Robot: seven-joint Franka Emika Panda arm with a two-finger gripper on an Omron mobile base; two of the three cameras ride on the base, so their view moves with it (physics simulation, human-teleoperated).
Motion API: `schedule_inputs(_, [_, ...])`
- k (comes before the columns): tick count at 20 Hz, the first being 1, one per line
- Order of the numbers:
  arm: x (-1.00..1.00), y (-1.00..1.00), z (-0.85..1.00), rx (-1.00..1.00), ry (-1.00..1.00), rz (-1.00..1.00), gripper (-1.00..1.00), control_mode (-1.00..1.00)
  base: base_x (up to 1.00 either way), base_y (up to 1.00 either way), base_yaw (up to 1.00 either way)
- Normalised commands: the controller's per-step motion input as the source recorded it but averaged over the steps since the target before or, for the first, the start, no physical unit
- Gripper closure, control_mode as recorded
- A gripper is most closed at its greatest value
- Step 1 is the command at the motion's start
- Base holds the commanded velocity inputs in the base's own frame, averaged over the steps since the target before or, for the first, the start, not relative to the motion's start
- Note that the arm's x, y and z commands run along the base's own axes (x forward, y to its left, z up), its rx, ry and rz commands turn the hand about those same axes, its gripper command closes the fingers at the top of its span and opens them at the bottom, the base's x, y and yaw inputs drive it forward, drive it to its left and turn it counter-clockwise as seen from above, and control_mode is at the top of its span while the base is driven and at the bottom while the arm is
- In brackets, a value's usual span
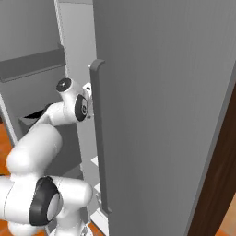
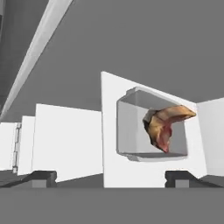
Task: Take the meat container that has the steak and place it on the second highest rack of the freezer. Then take the vegetable container that has the lemon and garlic and place it on the highest rack of the freezer.
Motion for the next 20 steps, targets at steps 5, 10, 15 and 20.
schedule_inputs(5, [-0.96,0.19,0.49,-0.02,0.29,-0.08,-1.00,-1.00,0.00,0.00,0.00])
schedule_inputs(10, [-1.00,0.07,0.19,-0.06,0.09,-0.01,-1.00,-1.00,0.00,0.00,0.00])
schedule_inputs(15, [-1.00,-0.09,0.11,0.04,-0.07,0.03,-1.00,-1.00,0.00,0.00,0.00])
schedule_inputs(20, [-0.99,-0.10,0.17,0.05,-0.13,0.13,-1.00,-1.00,0.00,0.00,0.00])
